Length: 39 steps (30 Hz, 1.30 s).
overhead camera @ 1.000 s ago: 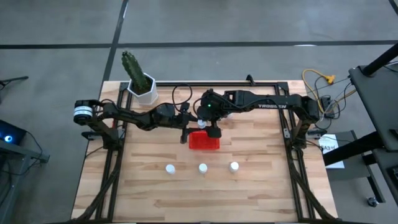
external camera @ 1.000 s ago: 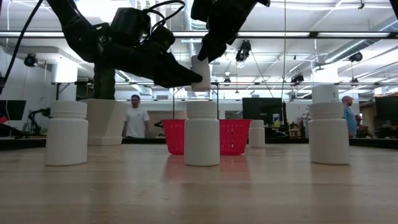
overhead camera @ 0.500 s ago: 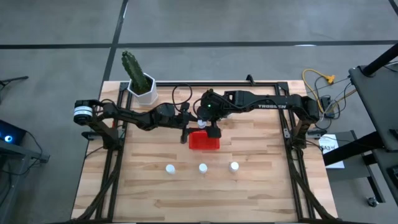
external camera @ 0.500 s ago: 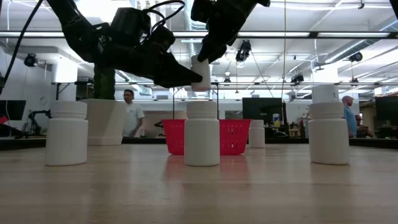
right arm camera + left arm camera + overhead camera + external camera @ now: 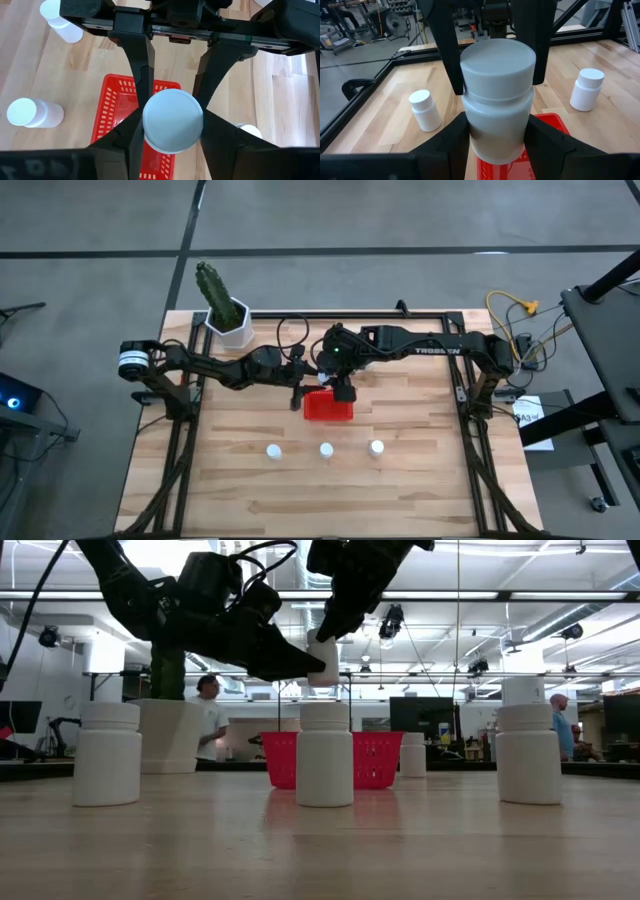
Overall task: Pick and place pill bottles into a basket
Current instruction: Put the white pill bottle into the red bin
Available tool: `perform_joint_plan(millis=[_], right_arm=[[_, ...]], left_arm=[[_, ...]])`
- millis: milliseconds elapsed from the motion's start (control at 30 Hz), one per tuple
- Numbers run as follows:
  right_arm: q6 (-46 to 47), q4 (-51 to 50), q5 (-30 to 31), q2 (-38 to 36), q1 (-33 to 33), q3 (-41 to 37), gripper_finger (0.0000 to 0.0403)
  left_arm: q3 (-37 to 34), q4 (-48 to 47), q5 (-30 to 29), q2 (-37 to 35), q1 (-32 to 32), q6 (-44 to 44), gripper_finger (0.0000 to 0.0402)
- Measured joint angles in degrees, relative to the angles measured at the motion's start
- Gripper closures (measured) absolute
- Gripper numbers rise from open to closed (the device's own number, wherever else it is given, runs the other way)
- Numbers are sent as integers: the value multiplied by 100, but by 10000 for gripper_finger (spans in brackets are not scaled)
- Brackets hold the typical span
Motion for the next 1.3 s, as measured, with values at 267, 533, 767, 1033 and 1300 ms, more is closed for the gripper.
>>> perform_joint_plan(millis=[267, 533, 767, 1033, 1300], right_arm=[[-23, -13, 2, 0, -2, 0, 258], [-26, -188, 34, 0, 4, -2, 258], [20, -293, 35, 0, 2, -2, 258], [220, -417, 22, 0, 0, -2, 258], [363, -416, 22, 0, 2, -236, 258]], left_arm=[[0, -10, 20, 0, 0, -23, 251], [-6, -211, 50, 0, 1, -70, 191], [-13, -627, 48, 0, 0, -68, 149], [-26, -727, 46, -6, 0, -168, 144], [-62, -798, 46, -198, 0, -147, 143]])
